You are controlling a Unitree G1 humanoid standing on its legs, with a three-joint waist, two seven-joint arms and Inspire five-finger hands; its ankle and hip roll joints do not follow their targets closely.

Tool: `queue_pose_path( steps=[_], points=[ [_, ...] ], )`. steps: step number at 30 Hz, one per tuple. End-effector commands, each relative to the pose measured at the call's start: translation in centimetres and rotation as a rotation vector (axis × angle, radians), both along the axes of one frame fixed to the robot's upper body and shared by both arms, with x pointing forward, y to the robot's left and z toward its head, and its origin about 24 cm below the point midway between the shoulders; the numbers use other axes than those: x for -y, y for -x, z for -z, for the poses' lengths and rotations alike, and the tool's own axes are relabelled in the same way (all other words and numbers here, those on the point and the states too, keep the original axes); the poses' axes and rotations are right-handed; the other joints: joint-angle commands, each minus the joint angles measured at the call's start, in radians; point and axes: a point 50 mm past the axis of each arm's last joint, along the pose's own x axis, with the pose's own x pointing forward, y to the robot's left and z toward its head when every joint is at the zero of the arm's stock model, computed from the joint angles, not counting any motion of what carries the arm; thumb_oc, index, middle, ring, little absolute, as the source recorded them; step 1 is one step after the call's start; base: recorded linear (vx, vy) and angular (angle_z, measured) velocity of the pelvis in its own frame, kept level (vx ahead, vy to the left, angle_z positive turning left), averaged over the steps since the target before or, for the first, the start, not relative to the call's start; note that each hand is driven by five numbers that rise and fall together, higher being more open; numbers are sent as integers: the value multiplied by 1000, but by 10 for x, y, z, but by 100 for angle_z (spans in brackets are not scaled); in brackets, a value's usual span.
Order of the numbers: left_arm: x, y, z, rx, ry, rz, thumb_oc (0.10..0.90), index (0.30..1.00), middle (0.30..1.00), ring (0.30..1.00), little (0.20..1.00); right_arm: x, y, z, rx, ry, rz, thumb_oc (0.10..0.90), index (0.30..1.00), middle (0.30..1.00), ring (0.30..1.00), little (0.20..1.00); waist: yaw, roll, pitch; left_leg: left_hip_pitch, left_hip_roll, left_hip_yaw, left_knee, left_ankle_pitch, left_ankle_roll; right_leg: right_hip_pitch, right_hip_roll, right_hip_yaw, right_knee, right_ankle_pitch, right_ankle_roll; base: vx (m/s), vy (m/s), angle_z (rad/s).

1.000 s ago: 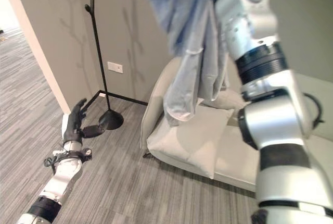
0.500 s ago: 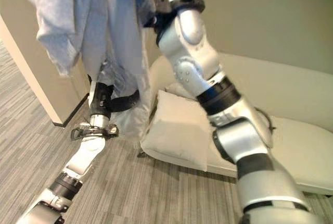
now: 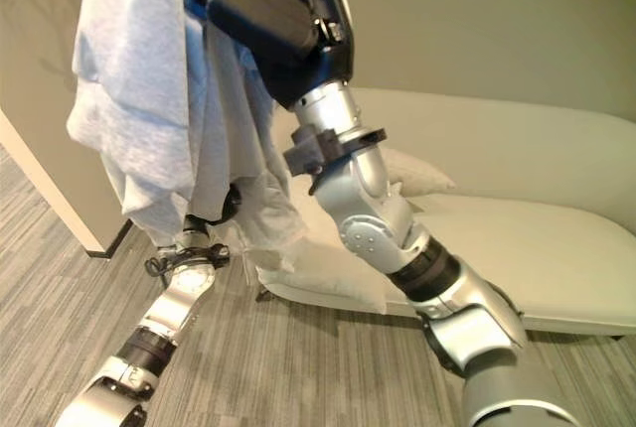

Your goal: Hang the clothes on the sofa on the clothes rack.

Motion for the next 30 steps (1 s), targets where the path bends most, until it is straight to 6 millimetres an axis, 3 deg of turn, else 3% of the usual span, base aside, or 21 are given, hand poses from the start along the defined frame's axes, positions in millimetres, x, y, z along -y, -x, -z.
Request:
queue_pose_path(
  steps=[1,2,3,4,5,7,8,10,12,14,15,17,20,21,22,23,25,27,28,29,30],
  points=[
    [-25,-5,-66,325,-121,-93,400,300,300,300,300,28,24,-58,280,-180,14,400,300,300,300,300,54,-40,-55,74,10,-24,3,-143,-34,-36,-21,-14,10,-39,37,68,4,1],
    [-49,7,-66,344,-176,-177,400,300,300,300,300,40,24,-53,284,-134,57,400,300,300,300,300,63,-42,-48,70,8,-29,3,-143,-36,-32,-22,-22,11,-42,42,44,1,1],
    [-49,7,-66,343,-177,-177,400,300,300,300,300,41,24,-53,283,-135,57,400,300,300,300,300,63,-44,-51,65,7,-30,3,-139,-35,-36,-23,-23,9,-38,40,54,14,3],
    [-63,14,-70,367,-213,-225,400,300,300,300,300,46,25,-52,296,-94,70,400,300,300,300,300,68,-43,-43,64,3,-34,3,-146,-35,-35,-24,-24,11,-42,45,15,26,6],
    [-87,29,-78,416,-275,-312,400,300,300,300,300,59,23,-45,294,-21,119,400,300,300,300,300,88,-42,-28,51,-7,-53,12,-139,-32,-36,-28,-26,13,-47,47,16,27,9],
    [-97,36,-86,453,-306,-351,400,300,300,300,300,68,21,-40,288,11,159,400,300,300,300,300,100,-50,-18,24,-9,-60,52,-143,-34,-37,-36,-29,13,-46,44,-57,33,11],
    [-115,46,-102,522,-389,-426,400,300,300,300,300,85,18,-31,277,103,249,400,300,300,300,300,124,-58,6,-21,14,-84,113,-151,-53,-30,-46,-45,13,-57,42,-83,93,25],
    [-120,51,-104,529,-419,-446,400,300,300,300,300,92,16,-21,254,134,285,400,300,300,300,300,128,-60,7,-26,29,-89,106,-142,-58,-28,-50,-55,11,-55,43,-26,106,49],
    [-135,64,-111,550,-516,-508,400,300,300,300,300,105,16,5,190,234,358,400,300,300,300,300,132,-64,12,-13,81,-96,75,-110,-75,-16,-67,-70,14,-56,58,36,218,36],
    [-143,71,-119,586,-590,-538,400,300,300,300,300,124,16,21,160,305,488,400,300,300,300,300,134,-69,26,-7,142,-115,44,-62,-99,-17,-110,-85,20,-49,81,-5,459,22],
    [-144,74,-122,599,-638,-542,400,300,300,300,300,143,20,40,103,316,590,400,300,300,300,300,129,-65,30,-4,185,-137,10,-24,-121,-19,-145,-98,30,-45,102,-32,622,21],
    [-142,75,-123,601,-659,-527,400,300,300,300,300,155,25,51,72,309,676,400,300,300,300,300,128,-59,29,-15,208,-148,6,-6,-133,-21,-169,-112,39,-39,118,-3,383,29],
    [-137,74,-111,560,-695,-452,400,300,300,300,300,177,44,91,-55,321,813,400,300,300,300,300,114,-36,3,-24,167,-175,18,-88,-131,5,-234,-126,49,-10,142,118,451,46],
    [-131,71,-108,553,-687,-406,400,300,300,300,300,185,52,105,-108,320,871,400,300,300,300,300,111,-41,4,-42,128,-194,65,-129,-112,13,-271,-129,65,29,142,106,531,56],
    [-127,70,-106,548,-694,-374,400,300,300,300,300,186,56,116,-146,323,914,400,300,300,300,300,110,-51,8,-56,83,-206,89,-163,-87,4,-312,-123,90,64,142,98,658,82],
    [-123,72,-110,546,-749,-307,400,300,300,300,300,187,61,138,-224,364,1011,400,300,300,300,300,113,-74,11,-36,0,-198,62,-200,-27,-21,-388,-127,148,136,142,81,657,69],
    [-121,71,-108,537,-745,-292,400,300,300,300,300,180,56,158,-309,369,1061,400,300,300,300,300,128,-69,29,28,-80,-171,31,-250,29,-32,-464,-206,257,206,142,108,654,13],
    [-123,71,-106,523,-733,-304,400,300,300,300,300,178,56,159,-309,379,1083,400,300,300,300,300,131,-67,38,54,-110,-161,15,-261,54,-31,-473,-227,313,179,137,96,447,-37],
    [-120,72,-105,520,-718,-291,400,300,300,300,300,173,58,165,-330,394,1072,400,300,300,300,300,118,-70,47,78,-135,-168,9,-277,74,-47,-459,-205,390,141,127,163,476,-17],
    [-116,71,-100,510,-687,-269,400,300,300,300,300,173,61,167,-342,384,1069,400,300,300,300,300,103,-78,51,95,-149,-176,5,-286,86,-64,-420,-176,421,115,122,178,506,21],
    [-108,70,-88,475,-646,-217,400,300,300,300,300,179,68,168,-348,360,1097,400,300,300,300,300,77,-83,63,119,-175,-169,5,-283,119,-136,-294,-134,490,21,70,162,413,43]
  ],
)
